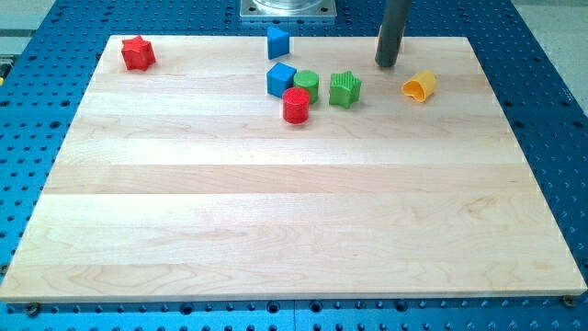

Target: Move the yellow hexagon horizontally right to the triangle

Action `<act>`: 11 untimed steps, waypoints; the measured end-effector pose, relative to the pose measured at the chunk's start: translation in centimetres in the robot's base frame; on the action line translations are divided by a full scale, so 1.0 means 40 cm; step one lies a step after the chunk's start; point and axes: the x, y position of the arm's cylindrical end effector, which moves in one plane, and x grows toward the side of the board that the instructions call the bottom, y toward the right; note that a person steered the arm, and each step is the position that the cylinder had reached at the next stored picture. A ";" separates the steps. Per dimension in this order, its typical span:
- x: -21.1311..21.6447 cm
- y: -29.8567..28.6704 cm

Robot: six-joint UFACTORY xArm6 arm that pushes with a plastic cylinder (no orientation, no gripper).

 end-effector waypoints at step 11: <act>-0.138 0.139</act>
